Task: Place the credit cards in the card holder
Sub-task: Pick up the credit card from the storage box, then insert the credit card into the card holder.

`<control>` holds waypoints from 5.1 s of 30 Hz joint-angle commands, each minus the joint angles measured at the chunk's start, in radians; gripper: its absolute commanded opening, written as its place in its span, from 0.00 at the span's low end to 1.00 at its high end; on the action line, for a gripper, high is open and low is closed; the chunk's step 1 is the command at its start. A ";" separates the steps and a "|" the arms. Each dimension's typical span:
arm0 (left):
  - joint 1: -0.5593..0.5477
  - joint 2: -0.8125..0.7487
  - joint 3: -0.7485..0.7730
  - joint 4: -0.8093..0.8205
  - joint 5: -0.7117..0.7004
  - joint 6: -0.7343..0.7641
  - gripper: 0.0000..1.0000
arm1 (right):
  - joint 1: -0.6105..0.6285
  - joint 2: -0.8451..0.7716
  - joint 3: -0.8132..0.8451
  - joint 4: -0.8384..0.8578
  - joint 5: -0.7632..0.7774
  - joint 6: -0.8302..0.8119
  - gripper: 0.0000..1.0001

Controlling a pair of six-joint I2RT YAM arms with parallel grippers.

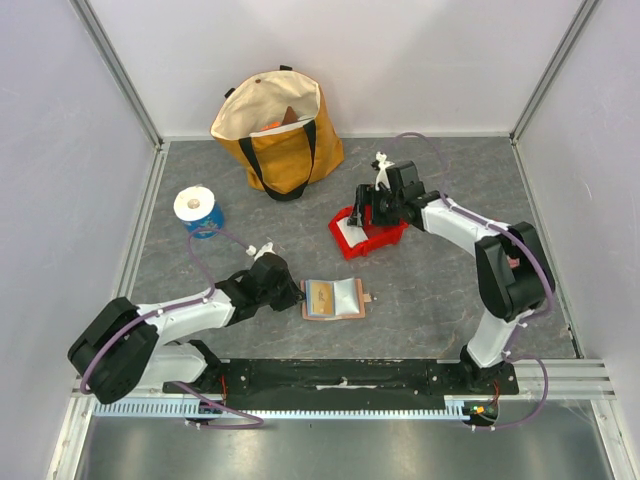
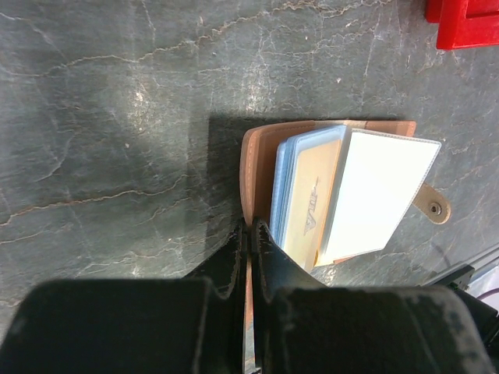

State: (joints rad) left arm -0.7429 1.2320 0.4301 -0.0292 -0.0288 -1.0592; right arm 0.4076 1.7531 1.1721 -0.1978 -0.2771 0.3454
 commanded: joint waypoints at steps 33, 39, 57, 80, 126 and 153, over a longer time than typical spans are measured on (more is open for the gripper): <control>0.013 0.046 0.032 0.020 0.003 0.045 0.02 | -0.021 0.141 0.132 -0.012 -0.232 -0.051 0.76; 0.013 0.046 0.032 0.022 0.006 0.044 0.02 | -0.027 0.134 0.129 -0.018 -0.214 -0.052 0.70; 0.013 0.058 0.022 0.026 0.015 0.042 0.02 | -0.044 0.100 0.130 -0.029 -0.214 -0.048 0.47; 0.013 0.066 0.012 0.063 0.023 0.038 0.02 | -0.073 0.114 0.169 -0.074 -0.129 -0.083 0.22; 0.011 -0.003 -0.028 0.072 0.056 0.042 0.02 | 0.025 -0.237 0.074 -0.163 0.155 -0.096 0.00; 0.004 -0.132 -0.073 0.114 0.119 -0.053 0.02 | 0.692 -0.290 -0.319 0.250 0.707 0.541 0.00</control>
State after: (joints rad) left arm -0.7353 1.1183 0.3649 0.0334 0.0811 -1.0767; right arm 1.0840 1.4220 0.7944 0.0055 0.3656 0.8562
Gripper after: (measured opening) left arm 0.032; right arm 0.009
